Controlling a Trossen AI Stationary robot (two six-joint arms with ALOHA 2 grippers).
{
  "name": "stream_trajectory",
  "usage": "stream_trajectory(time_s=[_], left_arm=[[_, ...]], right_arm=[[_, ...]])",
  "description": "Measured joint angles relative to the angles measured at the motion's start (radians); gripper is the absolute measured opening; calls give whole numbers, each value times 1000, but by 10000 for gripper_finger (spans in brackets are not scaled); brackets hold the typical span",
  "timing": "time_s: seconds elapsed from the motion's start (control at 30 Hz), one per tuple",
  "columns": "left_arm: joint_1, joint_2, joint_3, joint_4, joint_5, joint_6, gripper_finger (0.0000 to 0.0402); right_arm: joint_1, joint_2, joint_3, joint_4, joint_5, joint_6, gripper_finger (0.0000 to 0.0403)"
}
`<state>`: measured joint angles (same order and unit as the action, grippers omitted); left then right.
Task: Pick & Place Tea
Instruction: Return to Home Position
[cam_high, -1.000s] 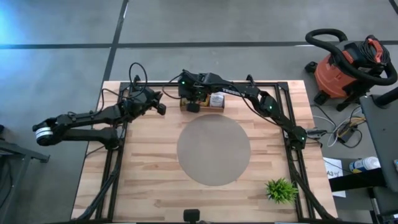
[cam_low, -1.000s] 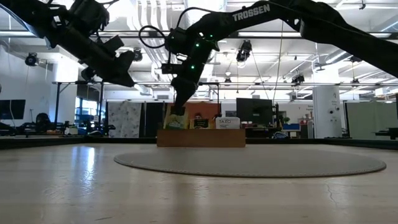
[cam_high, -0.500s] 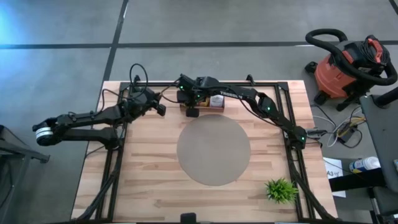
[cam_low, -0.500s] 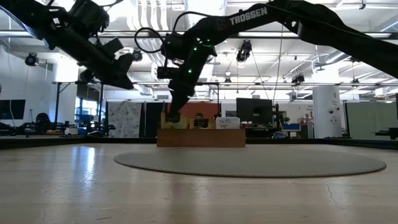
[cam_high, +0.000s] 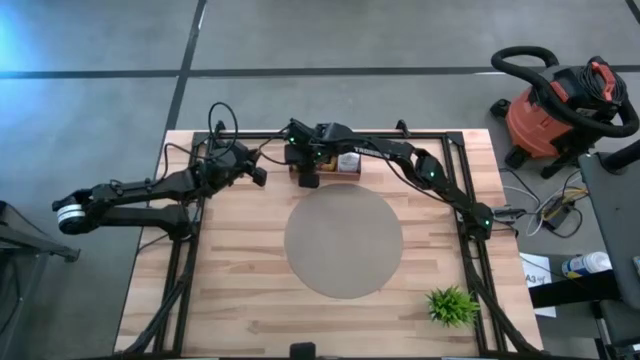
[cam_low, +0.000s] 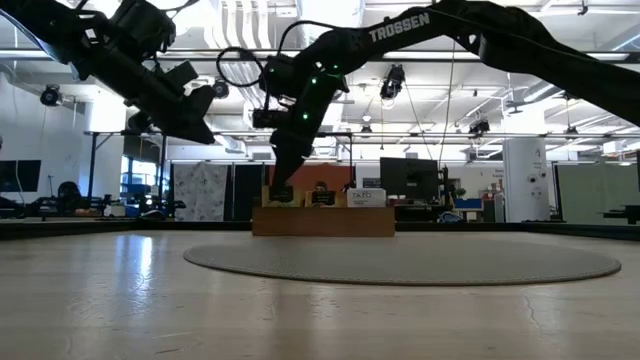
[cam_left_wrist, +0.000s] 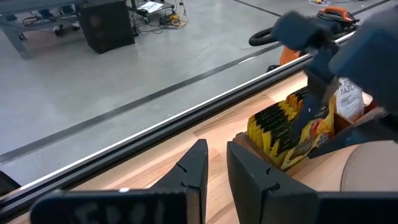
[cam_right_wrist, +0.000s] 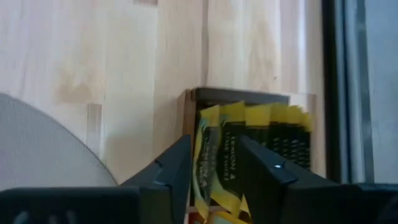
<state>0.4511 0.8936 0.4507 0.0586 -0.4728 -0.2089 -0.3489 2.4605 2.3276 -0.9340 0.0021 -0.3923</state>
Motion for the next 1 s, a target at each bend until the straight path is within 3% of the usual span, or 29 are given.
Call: stream_trajectory(time_s=[0.17, 0.33, 0.6, 0.8, 1.0], left_arm=[[0, 0, 0, 0, 0, 0, 55], [0, -3, 0, 1, 0, -14, 55], [-6, -68, 14, -6, 115, -131, 55], [-14, -244, 14, -199, 222, -305, 55], [-16, -483, 14, -391, 229, -377, 55]], right_arm=[[3, -36, 25, -10, 0, 41, 141], [3, -105, 26, -66, -7, 56, 141], [3, -213, -21, -245, -214, 98, 120], [4, -407, -312, -131, -247, 157, 102], [4, -757, -780, 241, -178, 329, 80]])
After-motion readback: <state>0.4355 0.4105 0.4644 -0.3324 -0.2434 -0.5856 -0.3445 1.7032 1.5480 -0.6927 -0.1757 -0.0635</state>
